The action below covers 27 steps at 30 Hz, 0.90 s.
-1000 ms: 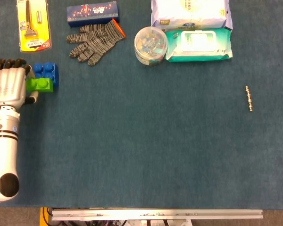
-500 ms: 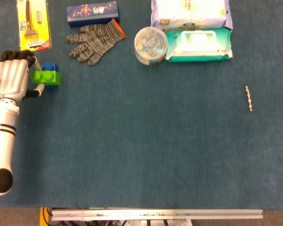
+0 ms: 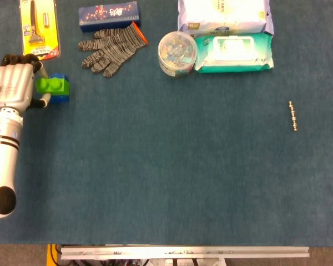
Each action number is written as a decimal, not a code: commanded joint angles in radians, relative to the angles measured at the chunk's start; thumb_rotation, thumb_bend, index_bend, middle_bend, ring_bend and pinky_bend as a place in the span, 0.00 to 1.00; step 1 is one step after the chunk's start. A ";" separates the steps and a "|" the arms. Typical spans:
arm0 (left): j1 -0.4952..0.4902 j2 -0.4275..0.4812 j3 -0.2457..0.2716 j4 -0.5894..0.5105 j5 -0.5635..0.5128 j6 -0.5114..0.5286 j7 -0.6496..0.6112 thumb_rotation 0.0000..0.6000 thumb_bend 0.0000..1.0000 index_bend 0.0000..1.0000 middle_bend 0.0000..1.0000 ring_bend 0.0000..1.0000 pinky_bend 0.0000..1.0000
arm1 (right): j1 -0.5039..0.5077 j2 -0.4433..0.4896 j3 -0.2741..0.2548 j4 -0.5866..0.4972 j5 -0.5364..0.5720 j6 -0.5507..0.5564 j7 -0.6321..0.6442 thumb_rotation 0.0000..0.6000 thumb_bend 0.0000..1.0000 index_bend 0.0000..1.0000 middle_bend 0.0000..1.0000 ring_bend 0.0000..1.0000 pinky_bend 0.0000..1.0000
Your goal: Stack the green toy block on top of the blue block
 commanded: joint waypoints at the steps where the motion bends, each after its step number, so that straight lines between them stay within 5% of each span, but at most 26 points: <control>1: -0.002 0.001 0.004 0.005 -0.001 -0.005 -0.002 1.00 0.29 0.53 0.23 0.18 0.11 | 0.001 -0.001 0.000 -0.001 -0.001 -0.002 -0.001 1.00 0.21 0.50 0.51 0.42 0.47; 27: -0.017 -0.019 0.020 0.070 -0.012 -0.032 -0.023 1.00 0.29 0.53 0.22 0.18 0.11 | -0.001 -0.001 0.000 0.000 0.000 -0.002 0.000 1.00 0.21 0.50 0.52 0.42 0.47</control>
